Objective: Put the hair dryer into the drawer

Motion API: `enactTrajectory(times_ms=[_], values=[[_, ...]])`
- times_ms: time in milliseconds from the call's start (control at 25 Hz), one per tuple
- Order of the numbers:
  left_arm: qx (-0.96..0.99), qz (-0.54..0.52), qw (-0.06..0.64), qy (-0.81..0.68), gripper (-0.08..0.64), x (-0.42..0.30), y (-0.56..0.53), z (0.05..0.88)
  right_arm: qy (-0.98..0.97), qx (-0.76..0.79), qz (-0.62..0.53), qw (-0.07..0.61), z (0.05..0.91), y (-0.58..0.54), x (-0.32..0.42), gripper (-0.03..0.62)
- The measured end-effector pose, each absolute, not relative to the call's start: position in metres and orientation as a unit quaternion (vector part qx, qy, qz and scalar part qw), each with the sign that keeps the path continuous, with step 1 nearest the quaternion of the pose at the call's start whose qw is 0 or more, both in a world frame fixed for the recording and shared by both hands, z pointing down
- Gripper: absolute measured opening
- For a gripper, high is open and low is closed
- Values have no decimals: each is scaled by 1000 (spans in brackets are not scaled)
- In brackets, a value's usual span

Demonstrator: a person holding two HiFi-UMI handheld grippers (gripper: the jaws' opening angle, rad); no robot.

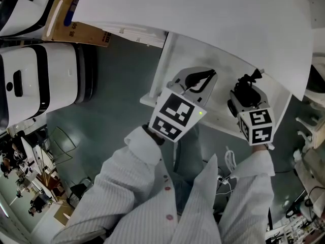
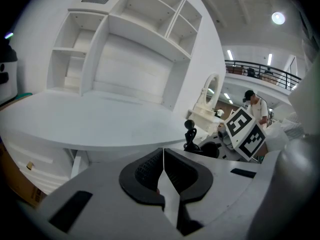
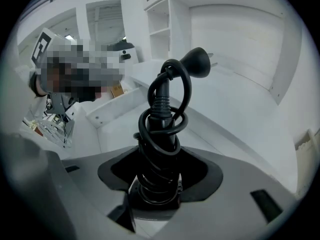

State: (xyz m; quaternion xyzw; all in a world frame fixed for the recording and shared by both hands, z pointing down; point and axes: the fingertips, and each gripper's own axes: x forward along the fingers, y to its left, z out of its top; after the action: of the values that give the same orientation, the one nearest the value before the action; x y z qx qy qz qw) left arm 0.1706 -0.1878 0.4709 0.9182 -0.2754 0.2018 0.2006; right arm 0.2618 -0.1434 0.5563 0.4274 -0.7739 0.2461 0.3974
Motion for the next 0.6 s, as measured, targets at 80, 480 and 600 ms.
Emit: enactTrajectory(times_ms=[80,480,600], values=[[918,205,201,-274,12,172,-187,474,-775,423,250,398,562,-145,259,228],[912,215,211,-279,12,158,-192,493,-776,384,240,439,580,-152,234,228],[909,216,218,-282,12,156,-192,498,-773,372,231,458,586,-153,228,228]])
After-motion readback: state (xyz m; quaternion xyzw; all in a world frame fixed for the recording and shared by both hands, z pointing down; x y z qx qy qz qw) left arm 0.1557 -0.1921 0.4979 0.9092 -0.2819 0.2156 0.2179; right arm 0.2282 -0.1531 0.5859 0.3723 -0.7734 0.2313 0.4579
